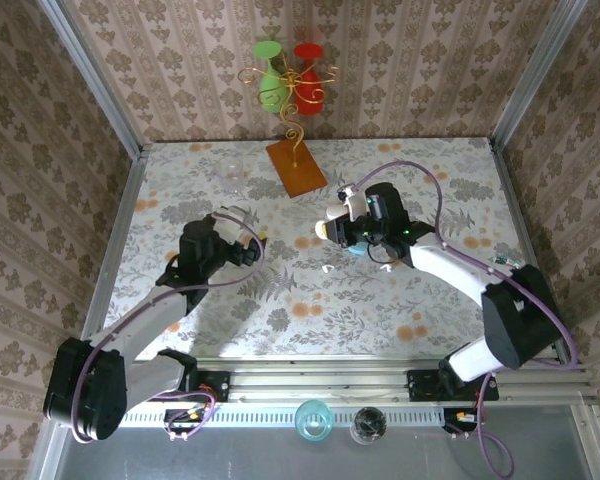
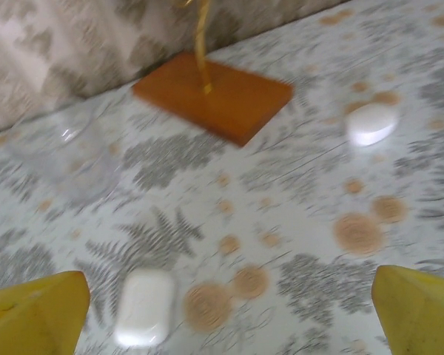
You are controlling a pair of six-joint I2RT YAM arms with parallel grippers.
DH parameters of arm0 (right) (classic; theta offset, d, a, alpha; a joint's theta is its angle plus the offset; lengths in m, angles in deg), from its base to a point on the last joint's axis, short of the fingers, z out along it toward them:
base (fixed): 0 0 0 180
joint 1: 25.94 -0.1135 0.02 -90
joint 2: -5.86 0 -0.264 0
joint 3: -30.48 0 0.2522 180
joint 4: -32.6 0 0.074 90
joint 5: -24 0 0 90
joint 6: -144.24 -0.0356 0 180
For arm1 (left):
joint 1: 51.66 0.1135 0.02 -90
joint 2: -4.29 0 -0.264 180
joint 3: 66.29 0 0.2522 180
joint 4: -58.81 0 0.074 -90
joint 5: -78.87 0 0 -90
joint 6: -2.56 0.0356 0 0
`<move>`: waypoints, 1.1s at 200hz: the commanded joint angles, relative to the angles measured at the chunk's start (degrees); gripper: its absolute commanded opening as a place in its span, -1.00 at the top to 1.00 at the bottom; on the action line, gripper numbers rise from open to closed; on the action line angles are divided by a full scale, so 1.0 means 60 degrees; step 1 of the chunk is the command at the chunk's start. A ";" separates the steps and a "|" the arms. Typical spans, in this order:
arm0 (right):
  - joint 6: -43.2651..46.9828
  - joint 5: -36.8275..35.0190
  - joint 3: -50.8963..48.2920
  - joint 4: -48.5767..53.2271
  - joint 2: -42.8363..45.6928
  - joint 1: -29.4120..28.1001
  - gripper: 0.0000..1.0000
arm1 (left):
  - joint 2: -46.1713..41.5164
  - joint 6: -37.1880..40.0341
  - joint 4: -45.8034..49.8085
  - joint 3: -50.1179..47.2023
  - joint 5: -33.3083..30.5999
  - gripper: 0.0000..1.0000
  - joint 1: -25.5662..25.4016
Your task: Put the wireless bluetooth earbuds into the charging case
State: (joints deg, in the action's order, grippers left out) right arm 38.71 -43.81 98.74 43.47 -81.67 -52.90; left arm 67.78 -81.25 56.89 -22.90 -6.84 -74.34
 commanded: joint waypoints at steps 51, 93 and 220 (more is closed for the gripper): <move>-0.2322 -0.0097 0.0833 -0.1872 -0.2549 -0.0427 0.82 | 0.0662 -0.0669 0.1515 0.0772 -0.0524 -0.99 0.0426; -0.2342 0.0074 0.1599 -0.1641 -0.3827 -0.0443 0.75 | 0.0913 -0.0850 0.2266 0.1038 -0.0521 -1.00 0.0567; -0.0301 -0.1901 0.1120 -0.0631 -0.1780 -0.0194 -0.21 | 0.3868 0.0751 0.6202 0.4138 -0.0579 -1.00 0.1230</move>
State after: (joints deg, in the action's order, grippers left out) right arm 31.84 -52.09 107.59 38.27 -99.94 -54.26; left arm 86.64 -82.05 85.94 -3.32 -8.67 -67.63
